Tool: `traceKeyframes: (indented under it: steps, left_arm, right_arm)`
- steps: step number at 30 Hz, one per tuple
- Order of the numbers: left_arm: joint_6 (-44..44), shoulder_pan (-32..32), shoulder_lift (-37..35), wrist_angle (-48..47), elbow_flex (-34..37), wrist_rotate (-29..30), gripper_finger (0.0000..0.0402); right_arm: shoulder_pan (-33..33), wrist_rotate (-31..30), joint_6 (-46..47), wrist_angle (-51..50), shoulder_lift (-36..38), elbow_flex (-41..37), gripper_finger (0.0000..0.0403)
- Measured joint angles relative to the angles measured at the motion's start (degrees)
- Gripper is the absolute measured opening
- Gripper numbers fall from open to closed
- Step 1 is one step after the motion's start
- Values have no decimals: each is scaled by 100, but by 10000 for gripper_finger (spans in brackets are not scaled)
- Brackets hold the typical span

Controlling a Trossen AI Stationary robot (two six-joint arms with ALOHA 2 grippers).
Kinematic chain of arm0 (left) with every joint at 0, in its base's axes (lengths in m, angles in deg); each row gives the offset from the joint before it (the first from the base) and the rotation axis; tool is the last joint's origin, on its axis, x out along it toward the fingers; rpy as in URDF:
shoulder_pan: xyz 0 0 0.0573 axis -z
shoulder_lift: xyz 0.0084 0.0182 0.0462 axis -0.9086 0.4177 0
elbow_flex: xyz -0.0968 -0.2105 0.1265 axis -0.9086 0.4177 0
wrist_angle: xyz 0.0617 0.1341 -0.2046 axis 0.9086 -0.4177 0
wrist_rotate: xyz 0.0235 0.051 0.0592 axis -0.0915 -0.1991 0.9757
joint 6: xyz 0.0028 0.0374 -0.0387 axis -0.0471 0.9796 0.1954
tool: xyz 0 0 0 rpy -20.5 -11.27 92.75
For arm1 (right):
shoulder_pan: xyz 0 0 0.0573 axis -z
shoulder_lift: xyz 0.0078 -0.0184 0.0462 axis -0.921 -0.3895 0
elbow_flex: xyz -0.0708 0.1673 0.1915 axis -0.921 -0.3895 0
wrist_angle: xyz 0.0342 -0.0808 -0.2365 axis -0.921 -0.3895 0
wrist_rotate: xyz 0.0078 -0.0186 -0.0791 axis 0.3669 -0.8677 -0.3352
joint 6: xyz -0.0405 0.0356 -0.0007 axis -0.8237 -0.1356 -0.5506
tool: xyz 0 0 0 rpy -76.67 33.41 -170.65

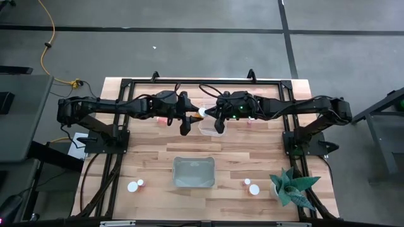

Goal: Pick and place medicine bottles into bin by pill shape (circle, oval)
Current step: Put the top left orange pill bottle into the transparent bin

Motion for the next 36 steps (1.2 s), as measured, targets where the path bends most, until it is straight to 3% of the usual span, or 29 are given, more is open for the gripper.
traceKeyframes:
  steps: [6,36]
  left_arm:
    - [1,-12,-113,-91,0,7,175]
    - [-148,4,-175,95,9,74,175]
  right_arm:
    - [0,-95,-83,-319,0,0,0]
    - [4,25,-82,189,-5,4,0]
